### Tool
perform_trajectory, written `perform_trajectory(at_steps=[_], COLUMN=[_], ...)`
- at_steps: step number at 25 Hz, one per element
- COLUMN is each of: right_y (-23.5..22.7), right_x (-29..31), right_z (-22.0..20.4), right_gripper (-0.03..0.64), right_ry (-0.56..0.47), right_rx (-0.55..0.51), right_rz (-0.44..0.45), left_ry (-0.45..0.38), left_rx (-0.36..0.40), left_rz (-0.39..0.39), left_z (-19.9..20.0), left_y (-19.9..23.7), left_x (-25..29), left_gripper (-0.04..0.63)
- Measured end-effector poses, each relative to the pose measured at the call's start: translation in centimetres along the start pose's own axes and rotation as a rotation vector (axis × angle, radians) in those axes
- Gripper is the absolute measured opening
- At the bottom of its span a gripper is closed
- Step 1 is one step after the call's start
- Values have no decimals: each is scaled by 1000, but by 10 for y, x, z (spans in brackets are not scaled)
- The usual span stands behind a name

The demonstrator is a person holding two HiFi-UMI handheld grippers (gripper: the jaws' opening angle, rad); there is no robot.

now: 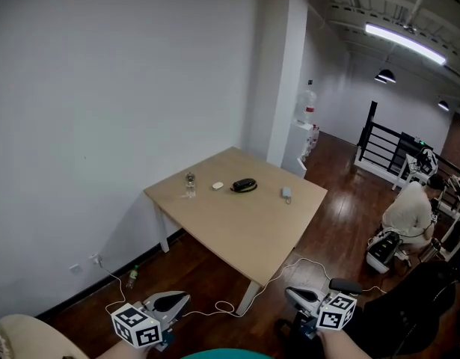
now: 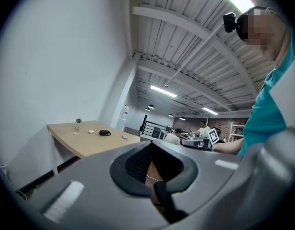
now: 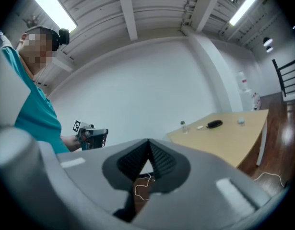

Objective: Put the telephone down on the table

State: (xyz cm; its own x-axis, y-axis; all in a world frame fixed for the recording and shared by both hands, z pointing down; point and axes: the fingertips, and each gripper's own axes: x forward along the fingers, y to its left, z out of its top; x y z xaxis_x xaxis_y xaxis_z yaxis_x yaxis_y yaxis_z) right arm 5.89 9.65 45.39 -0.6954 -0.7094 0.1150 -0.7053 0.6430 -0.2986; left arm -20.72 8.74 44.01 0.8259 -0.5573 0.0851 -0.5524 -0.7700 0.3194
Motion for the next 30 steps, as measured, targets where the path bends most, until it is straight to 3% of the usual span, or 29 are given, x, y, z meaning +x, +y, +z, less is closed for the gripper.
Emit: perform_trajectory(at_steps=[6,13,17,21,30], right_y=[3,-14,-29,-28,-10], right_x=[-45,-126,-152,-155,-141], right_z=[8,-13,-25,-30,-31], right_gripper=[2,2,2,2,2], right_ry=[-22,21,32,37,24], right_rx=[-44,-58,-21,-40,-68], right_rz=[30,82,61,43,40], left_ry=[-5,-23,-10,-13,-31], left_rx=[21,-48,-62,-4,6], left_rz=[6,25,2,6,11], left_z=[-8,-39,-47,-38,-29], left_y=[-46,-119,-147,-151,-136], left_x=[15,68,87,83,66], left_gripper=[6,6,6,6,6])
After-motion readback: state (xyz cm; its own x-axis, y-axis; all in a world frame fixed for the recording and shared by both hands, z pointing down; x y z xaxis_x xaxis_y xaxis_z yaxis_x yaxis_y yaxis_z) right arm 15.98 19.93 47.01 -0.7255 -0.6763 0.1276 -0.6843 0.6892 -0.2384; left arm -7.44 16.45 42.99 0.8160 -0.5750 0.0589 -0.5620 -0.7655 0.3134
